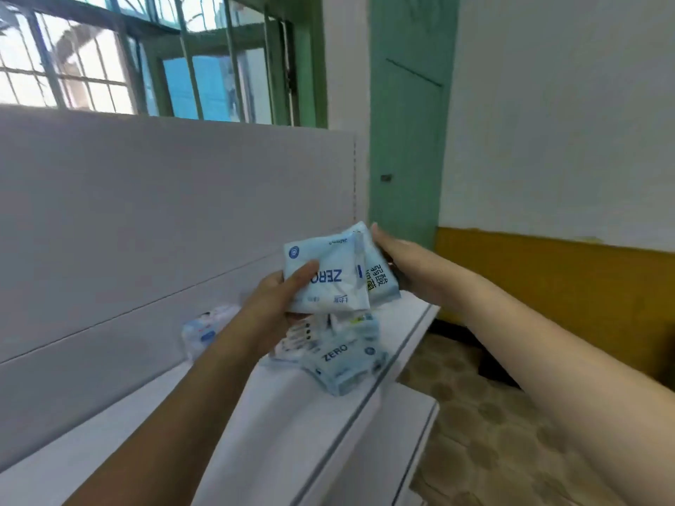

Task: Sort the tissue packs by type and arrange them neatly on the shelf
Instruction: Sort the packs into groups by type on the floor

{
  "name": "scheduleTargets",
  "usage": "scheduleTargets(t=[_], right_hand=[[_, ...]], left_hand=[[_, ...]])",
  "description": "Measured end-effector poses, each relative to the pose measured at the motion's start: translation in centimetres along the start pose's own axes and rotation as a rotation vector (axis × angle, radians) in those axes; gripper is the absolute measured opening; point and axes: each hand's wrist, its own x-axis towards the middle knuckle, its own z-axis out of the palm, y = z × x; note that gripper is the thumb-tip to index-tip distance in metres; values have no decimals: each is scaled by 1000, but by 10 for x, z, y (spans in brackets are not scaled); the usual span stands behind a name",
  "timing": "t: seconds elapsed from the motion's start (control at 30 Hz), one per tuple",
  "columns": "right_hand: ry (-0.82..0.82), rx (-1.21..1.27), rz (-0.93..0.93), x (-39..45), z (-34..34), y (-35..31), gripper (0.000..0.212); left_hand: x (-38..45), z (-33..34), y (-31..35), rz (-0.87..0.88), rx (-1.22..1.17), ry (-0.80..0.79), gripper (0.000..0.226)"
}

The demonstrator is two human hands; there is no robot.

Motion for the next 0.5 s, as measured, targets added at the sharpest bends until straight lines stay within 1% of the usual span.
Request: scheduleTargets(t=[0.07,0.17,0.27,0.3,0.37,0.4,0.5], right_hand=[[78,111,53,-46,-36,25,59],[234,206,87,-116,-80,57,45],[451,321,108,-173,-119,87,35],[516,367,121,-189,-133,100,32],[648,454,153,-221,-159,123,32],[721,502,166,-237,-175,137,33],[962,667,188,-290,-227,180,32]], left_hand=[[9,47,-17,-36,-99,-59,59],[11,122,-45,-80,-234,-136,54],[4,201,-79,-166,-306,-210,29],[1,226,-92,-198,-315,-249,29],[-6,276,-118,-256,-312,-337,43],[-8,300,-132,-287,-290,-371,45],[-13,368,-175,-350,-169,-425,33]])
